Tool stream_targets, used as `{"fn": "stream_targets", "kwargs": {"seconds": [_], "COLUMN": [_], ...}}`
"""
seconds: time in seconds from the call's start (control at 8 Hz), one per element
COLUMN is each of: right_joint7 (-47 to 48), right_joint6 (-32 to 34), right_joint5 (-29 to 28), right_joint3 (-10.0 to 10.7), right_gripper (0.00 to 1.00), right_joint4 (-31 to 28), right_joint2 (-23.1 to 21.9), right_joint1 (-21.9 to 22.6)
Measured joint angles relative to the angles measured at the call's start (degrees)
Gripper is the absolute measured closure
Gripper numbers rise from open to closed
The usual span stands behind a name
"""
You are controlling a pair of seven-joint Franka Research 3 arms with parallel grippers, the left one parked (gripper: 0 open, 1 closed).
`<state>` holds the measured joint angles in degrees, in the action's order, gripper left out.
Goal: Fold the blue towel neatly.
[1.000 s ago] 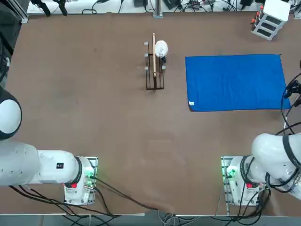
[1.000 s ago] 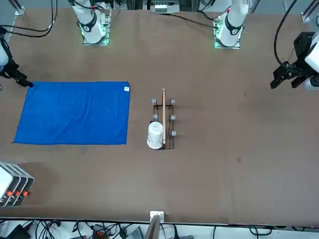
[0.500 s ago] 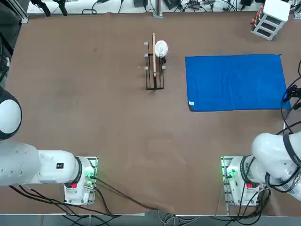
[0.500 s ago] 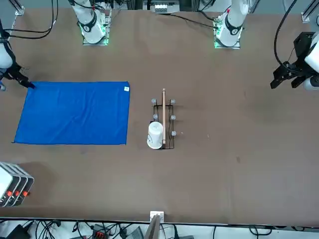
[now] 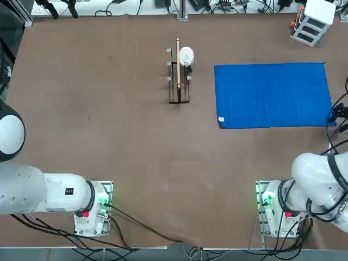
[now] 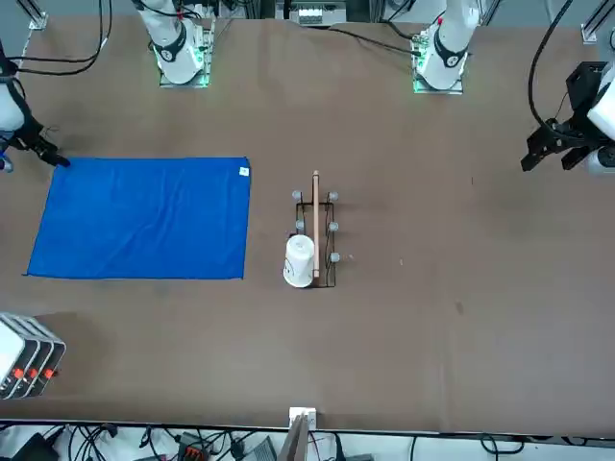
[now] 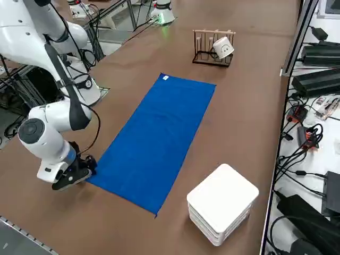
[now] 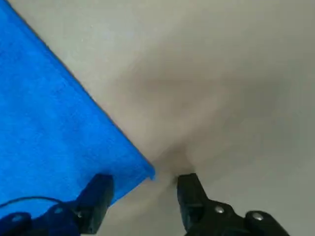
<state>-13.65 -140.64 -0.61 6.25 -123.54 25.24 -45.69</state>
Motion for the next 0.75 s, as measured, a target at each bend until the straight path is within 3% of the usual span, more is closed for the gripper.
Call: {"fn": "stream_targets", "kwargs": {"seconds": [0.75], "right_joint7": [0.0], "right_joint6": [0.0], "right_joint5": [0.0], "right_joint3": [-1.0], "right_gripper": [0.22], "right_joint4": [0.2], "right_joint2": [0.1], "right_joint1": [0.2]}}
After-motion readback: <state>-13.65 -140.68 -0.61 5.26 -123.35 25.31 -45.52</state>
